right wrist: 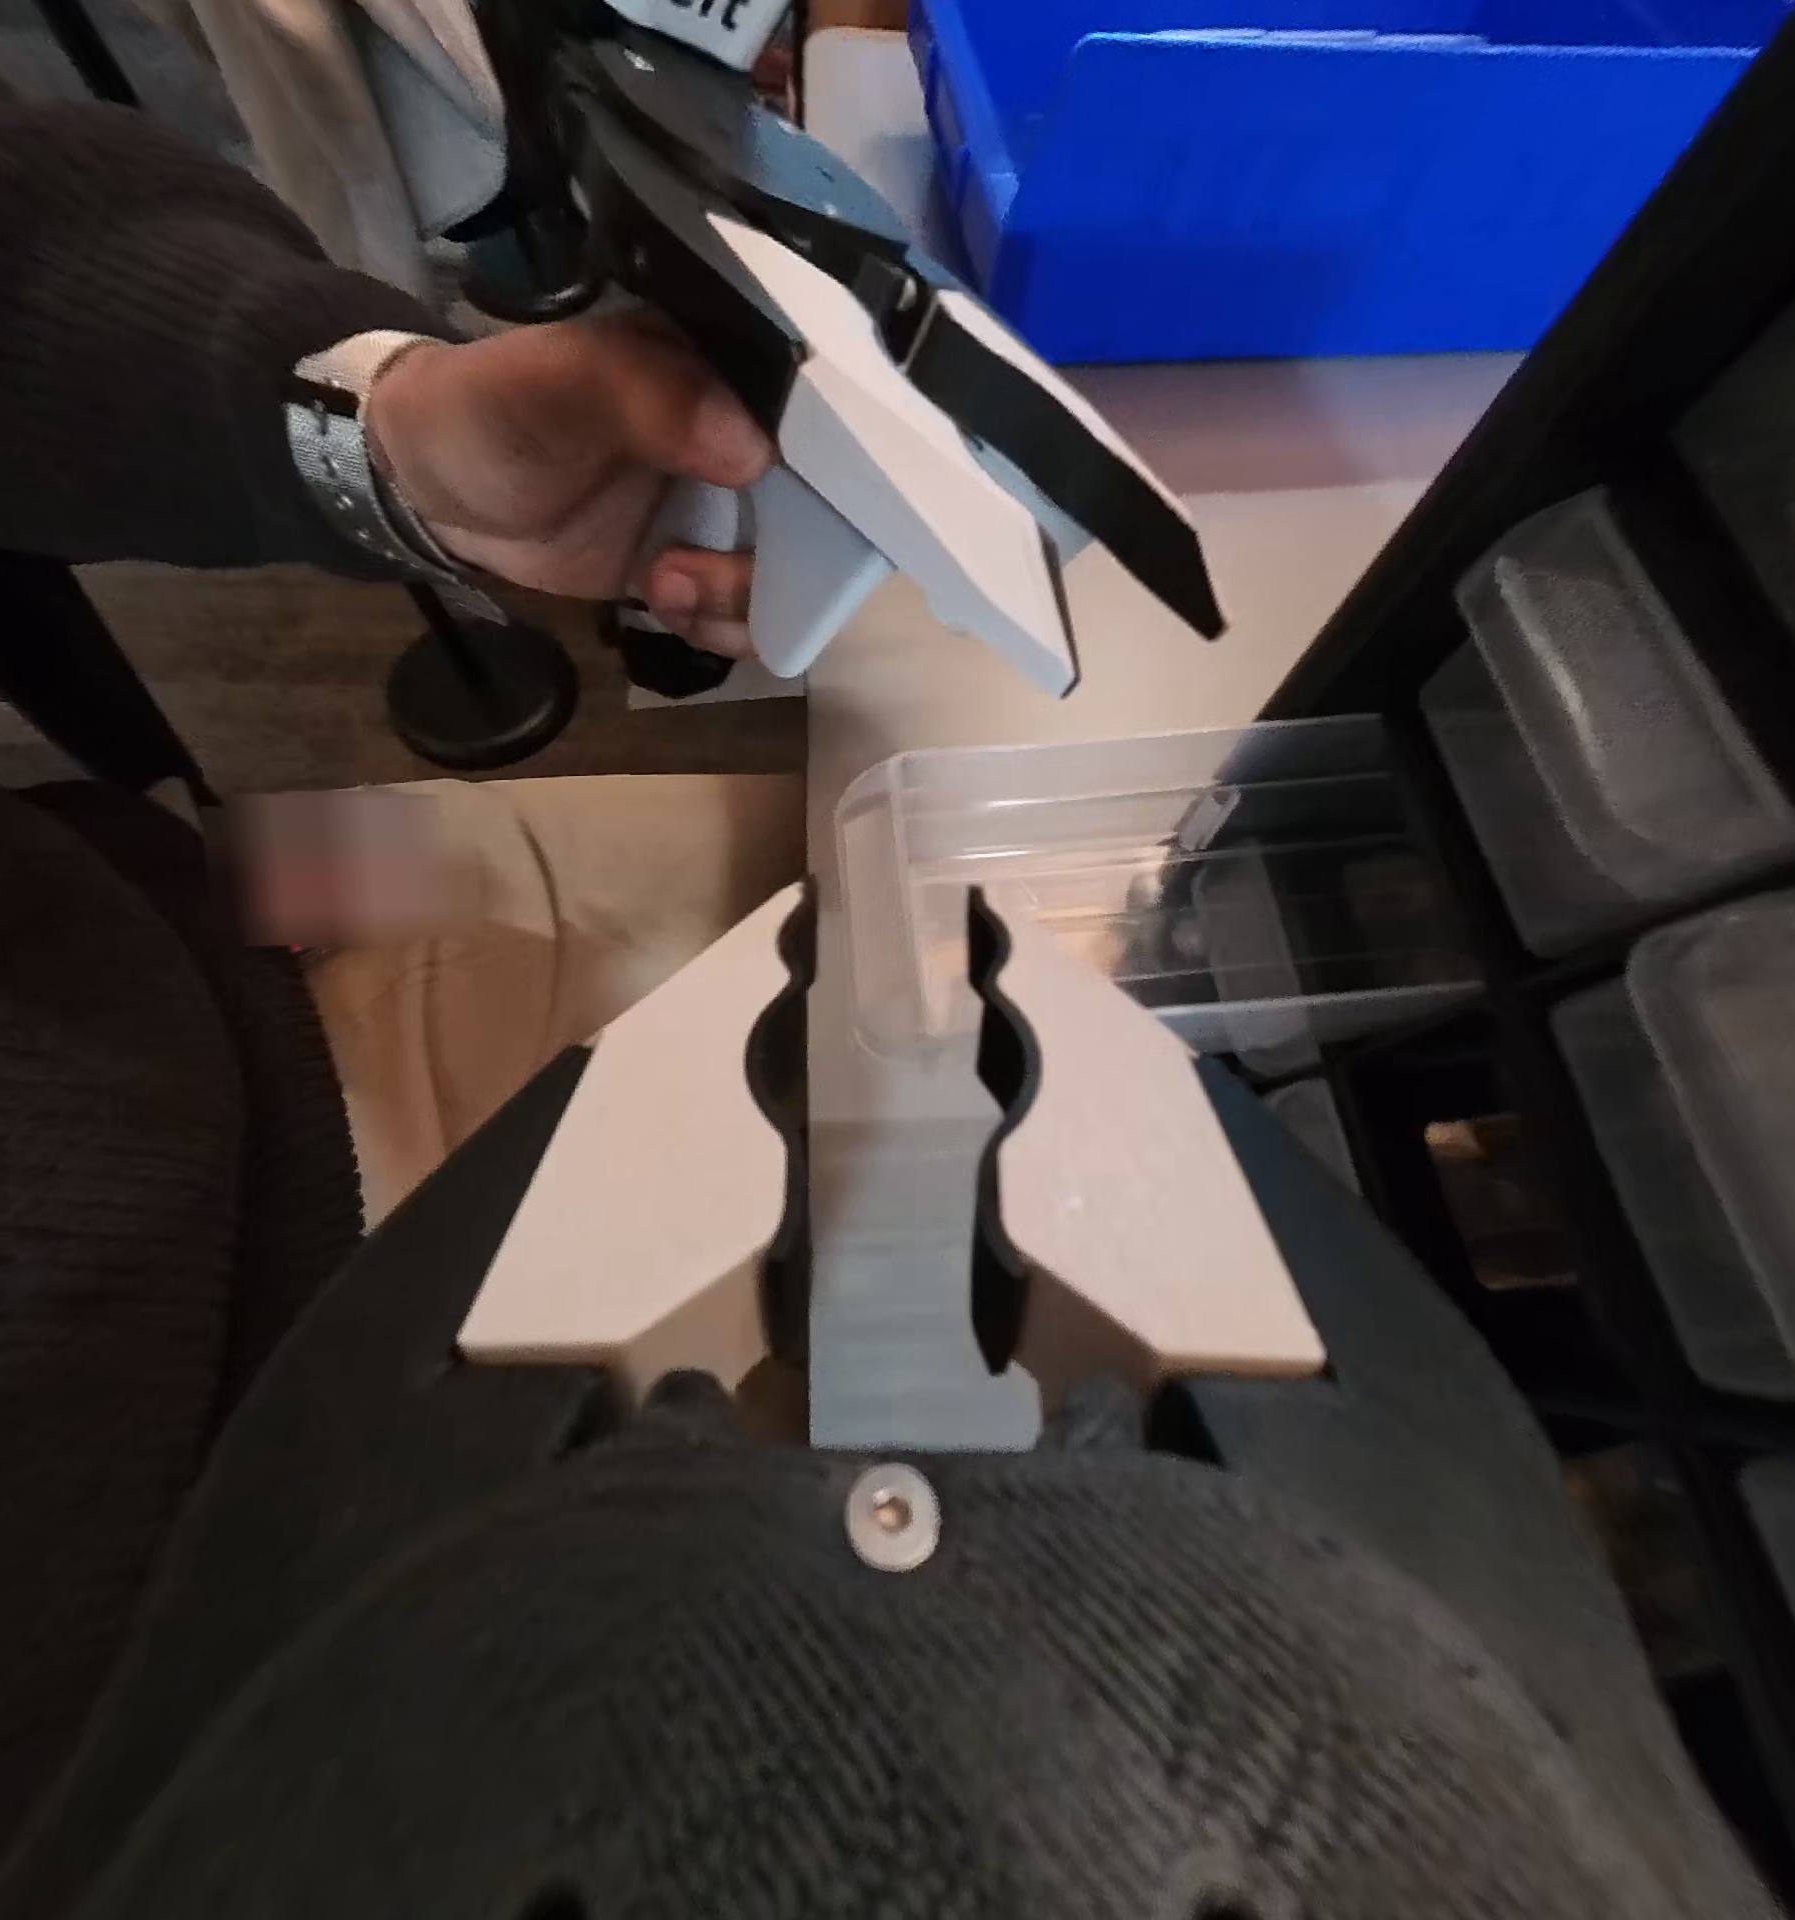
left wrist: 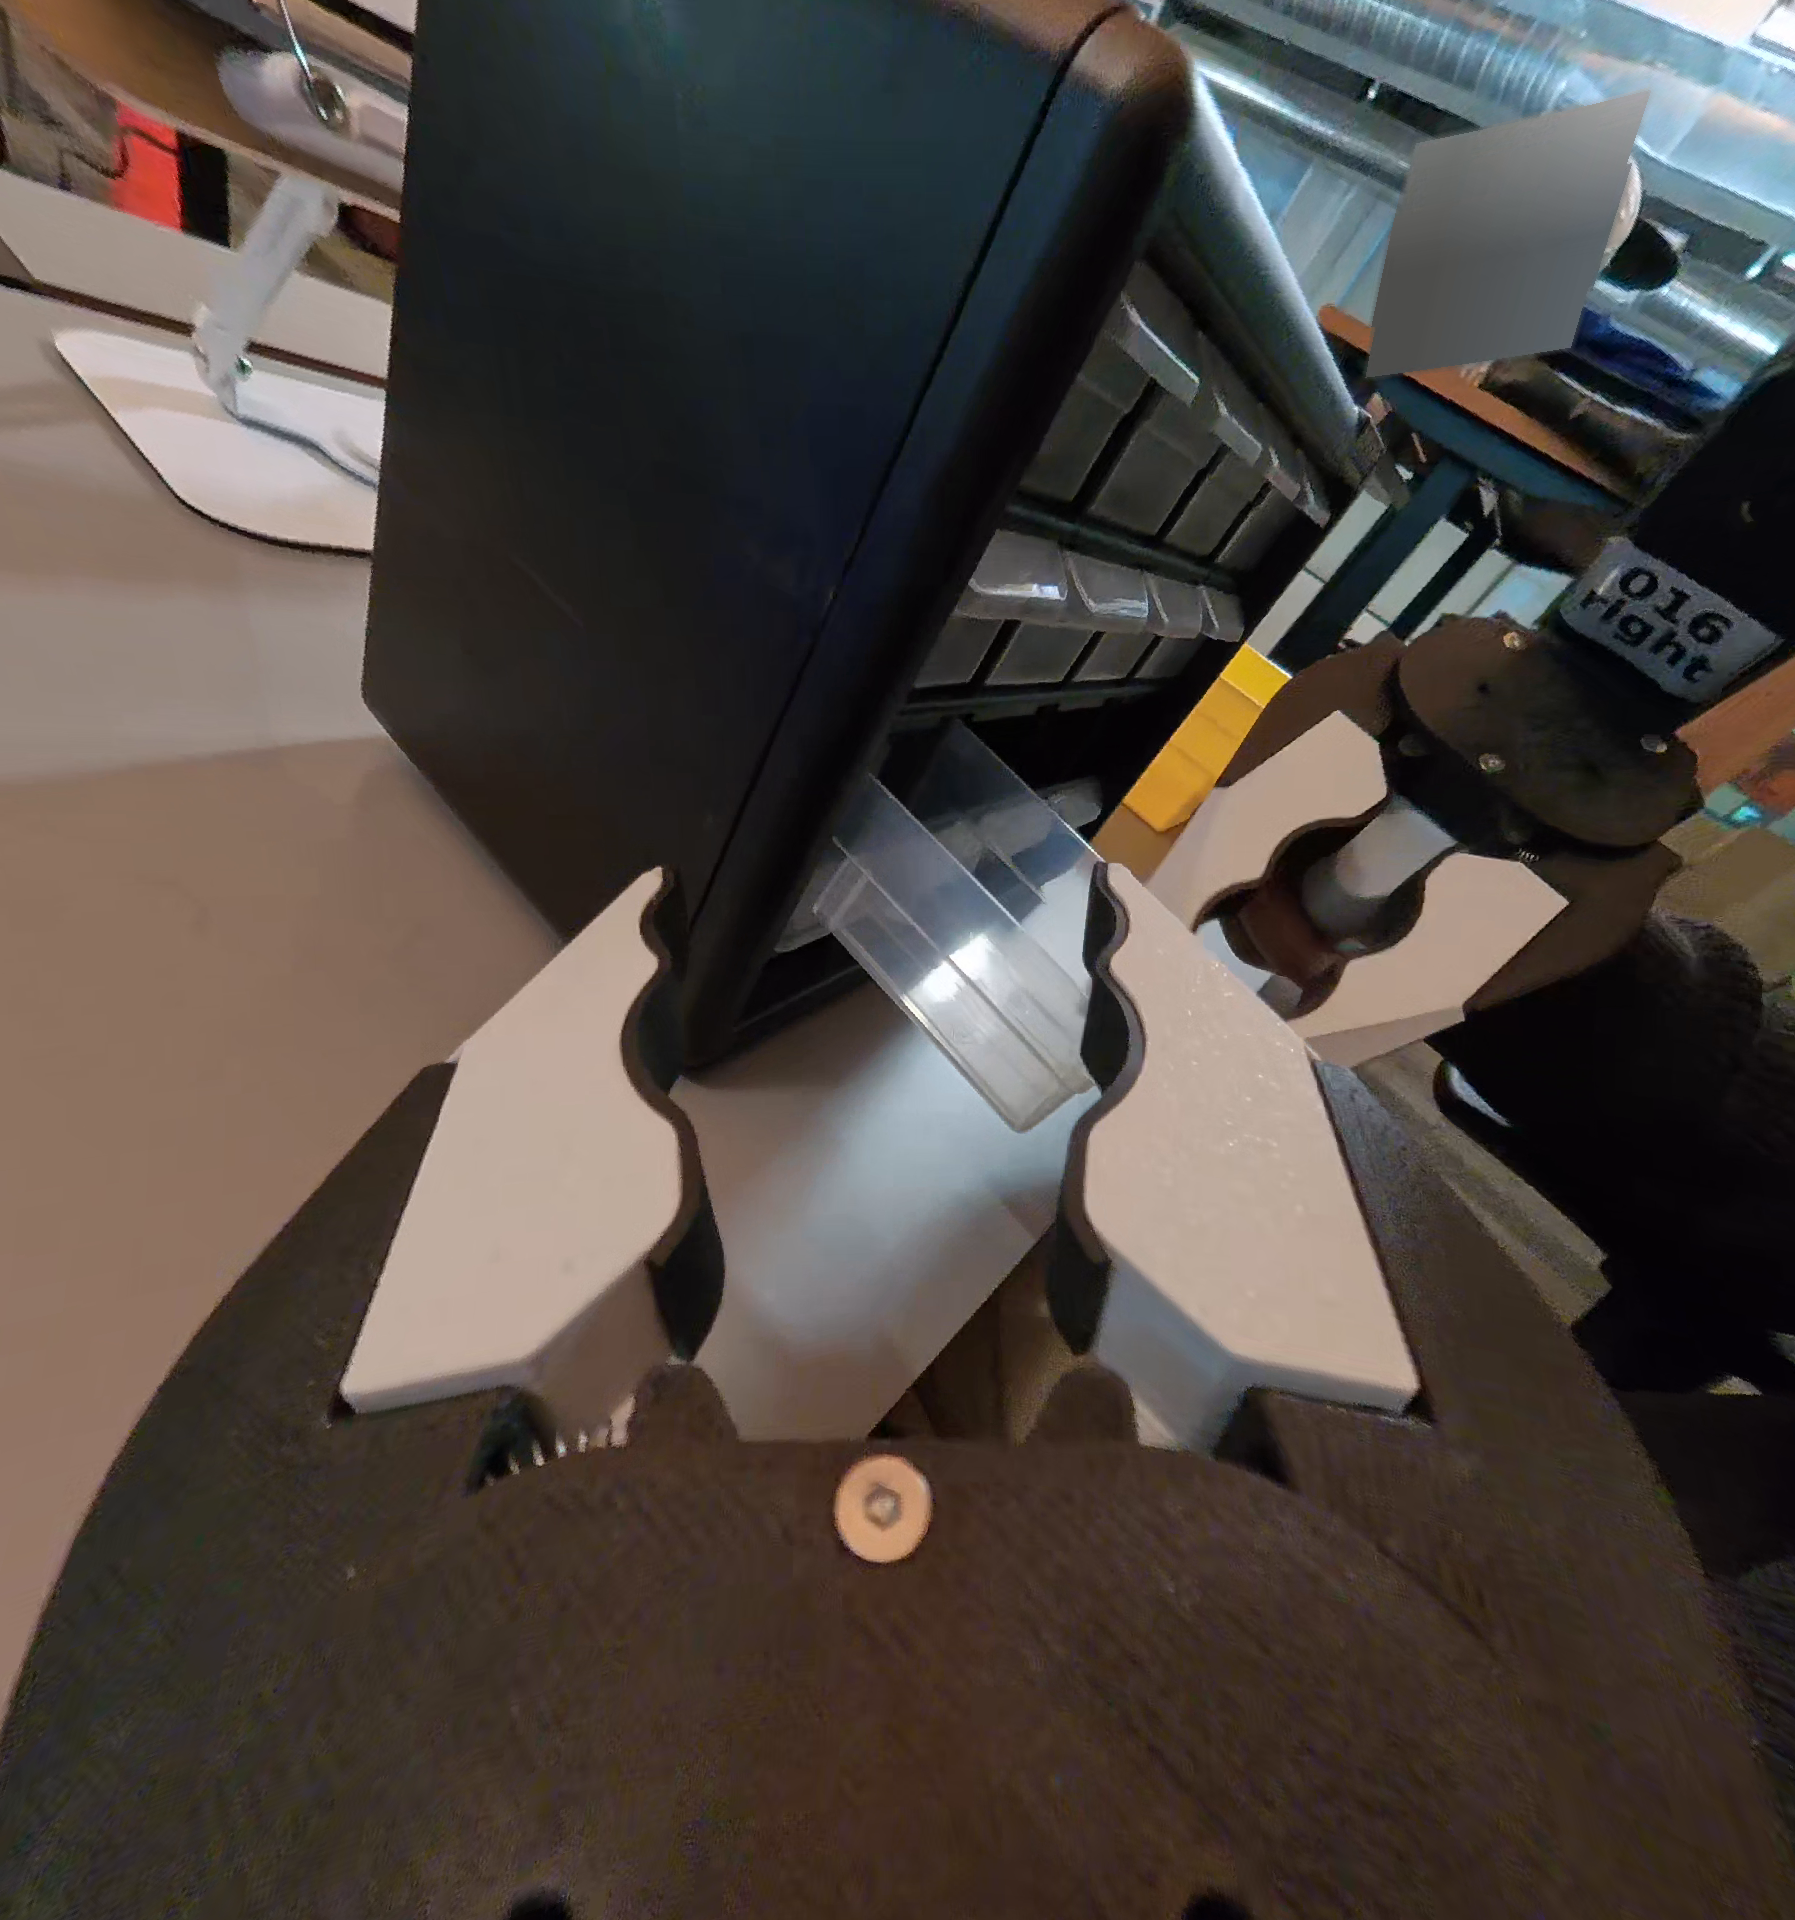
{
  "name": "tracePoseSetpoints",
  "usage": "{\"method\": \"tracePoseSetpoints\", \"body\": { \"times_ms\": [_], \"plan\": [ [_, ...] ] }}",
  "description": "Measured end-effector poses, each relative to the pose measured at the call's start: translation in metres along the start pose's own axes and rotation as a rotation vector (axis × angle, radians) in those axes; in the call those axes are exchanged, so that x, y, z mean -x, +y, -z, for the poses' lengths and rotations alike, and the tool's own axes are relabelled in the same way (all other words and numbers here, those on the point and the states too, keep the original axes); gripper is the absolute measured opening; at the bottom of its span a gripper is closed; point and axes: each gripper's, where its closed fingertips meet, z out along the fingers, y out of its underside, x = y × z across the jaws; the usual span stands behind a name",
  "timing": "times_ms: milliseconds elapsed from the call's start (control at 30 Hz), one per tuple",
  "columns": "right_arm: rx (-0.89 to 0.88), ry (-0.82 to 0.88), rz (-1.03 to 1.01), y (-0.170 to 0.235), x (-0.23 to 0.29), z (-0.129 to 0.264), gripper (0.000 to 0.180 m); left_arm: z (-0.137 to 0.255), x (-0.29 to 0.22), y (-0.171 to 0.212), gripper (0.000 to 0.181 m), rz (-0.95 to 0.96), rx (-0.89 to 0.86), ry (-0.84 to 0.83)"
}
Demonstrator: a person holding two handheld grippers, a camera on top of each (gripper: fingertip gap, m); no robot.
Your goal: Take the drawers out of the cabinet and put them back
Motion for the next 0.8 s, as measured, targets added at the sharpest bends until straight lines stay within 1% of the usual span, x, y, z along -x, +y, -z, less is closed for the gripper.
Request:
{"method": "tracePoseSetpoints", "body": {
  "times_ms": [67,133,233,300,333,367,433,500,567,667,733,800],
  "plan": [
    [-0.008,0.046,0.017,0.002,-0.003,0.004,0.037,0.000,0.001,0.000,0.076,0.024,-0.006,0.006],
    [-0.056,0.094,0.045,-0.001,-0.003,0.011,0.038,0.002,0.004,-0.003,0.077,0.041,-0.020,0.005],
    [-0.257,0.188,0.103,-0.018,0.005,0.027,0.020,0.005,0.008,-0.006,0.076,0.067,-0.039,0.000],
    [-0.408,0.227,0.136,-0.025,0.017,0.037,0.000,0.005,0.011,-0.007,0.077,0.088,-0.043,0.004],
    [-0.450,0.238,0.148,-0.025,0.022,0.037,0.000,0.005,0.012,-0.007,0.077,0.096,-0.045,0.005],
    [-0.442,0.241,0.150,-0.020,0.025,0.031,0.000,0.006,0.012,-0.007,0.076,0.101,-0.047,0.007],
    [-0.323,0.229,0.142,0.000,0.023,0.010,0.000,0.005,0.012,-0.007,0.076,0.093,-0.044,0.005],
    [-0.271,0.237,0.138,0.010,0.018,-0.003,0.000,0.004,0.010,-0.007,0.076,0.069,-0.037,0.002],
    [-0.290,0.282,0.119,0.008,0.010,-0.006,0.000,0.004,0.008,-0.007,0.075,0.037,-0.032,-0.006],
    [-0.338,0.404,0.134,-0.001,-0.005,-0.001,0.000,0.006,0.008,-0.010,0.073,-0.001,-0.039,-0.020],
    [-0.322,0.468,0.150,0.000,-0.014,-0.002,0.000,0.007,0.006,-0.012,0.072,-0.004,-0.043,-0.016],
    [-0.304,0.494,0.146,0.002,-0.023,-0.005,0.000,0.007,0.003,-0.013,0.069,0.012,-0.037,0.002]
  ]
}}
